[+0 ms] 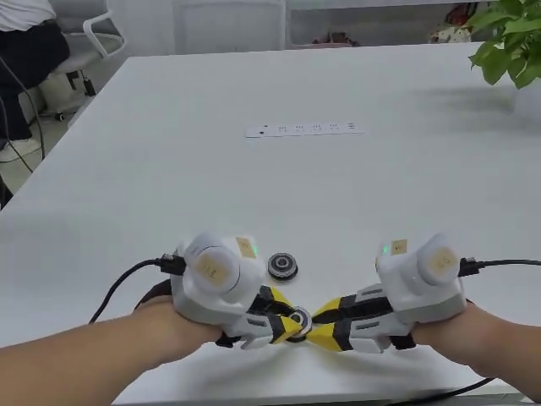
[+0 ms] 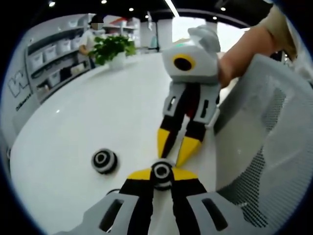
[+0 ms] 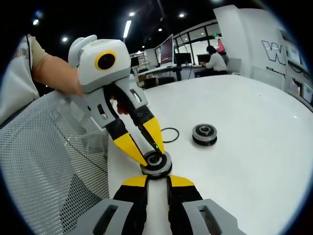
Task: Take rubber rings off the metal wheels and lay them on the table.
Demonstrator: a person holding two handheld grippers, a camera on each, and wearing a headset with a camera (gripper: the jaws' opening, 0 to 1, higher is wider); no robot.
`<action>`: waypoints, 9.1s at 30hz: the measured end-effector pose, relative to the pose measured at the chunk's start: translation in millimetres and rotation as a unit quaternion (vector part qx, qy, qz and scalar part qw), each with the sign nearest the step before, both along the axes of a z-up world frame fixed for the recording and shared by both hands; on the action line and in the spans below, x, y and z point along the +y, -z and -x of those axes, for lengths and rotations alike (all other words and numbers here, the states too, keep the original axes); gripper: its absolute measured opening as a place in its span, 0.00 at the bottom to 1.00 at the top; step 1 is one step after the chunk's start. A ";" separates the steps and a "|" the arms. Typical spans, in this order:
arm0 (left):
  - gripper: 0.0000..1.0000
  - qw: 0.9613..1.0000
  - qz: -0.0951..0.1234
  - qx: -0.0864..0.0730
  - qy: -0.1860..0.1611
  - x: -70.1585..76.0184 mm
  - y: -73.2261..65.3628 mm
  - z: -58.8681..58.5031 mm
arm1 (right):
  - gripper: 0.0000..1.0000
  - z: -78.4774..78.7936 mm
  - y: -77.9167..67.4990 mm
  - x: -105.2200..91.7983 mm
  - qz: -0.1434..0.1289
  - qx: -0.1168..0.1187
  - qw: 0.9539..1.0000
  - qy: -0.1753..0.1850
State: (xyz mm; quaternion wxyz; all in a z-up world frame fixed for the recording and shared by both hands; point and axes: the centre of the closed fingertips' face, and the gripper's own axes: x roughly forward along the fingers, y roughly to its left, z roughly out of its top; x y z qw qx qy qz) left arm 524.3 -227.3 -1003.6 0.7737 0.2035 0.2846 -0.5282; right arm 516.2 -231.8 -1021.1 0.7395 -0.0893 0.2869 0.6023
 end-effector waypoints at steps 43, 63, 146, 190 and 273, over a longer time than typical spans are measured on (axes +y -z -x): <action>0.13 1.000 -0.013 -0.020 -0.013 -1.4 2.8 0.1 | 0.00 -7.8 -17.3 -3.4 -0.066 0.085 0.991 0.082; 0.13 1.000 -0.012 -0.018 -0.016 -2.4 3.8 0.3 | 0.00 1.6 -23.5 7.6 -0.073 0.068 0.994 0.041; 0.67 0.991 0.060 0.010 -0.123 102.1 -61.4 8.3 | 0.00 -43.4 -28.3 72.6 -0.045 0.066 0.996 0.041; 0.63 0.991 0.044 0.024 -0.123 99.6 -56.3 -19.9 | 0.29 -71.6 -51.4 28.1 -0.047 0.035 0.994 0.094; 0.18 0.998 0.021 0.003 -0.065 21.3 1.8 -92.0 | 0.03 -93.3 0.5 15.7 -0.003 -0.007 0.996 0.091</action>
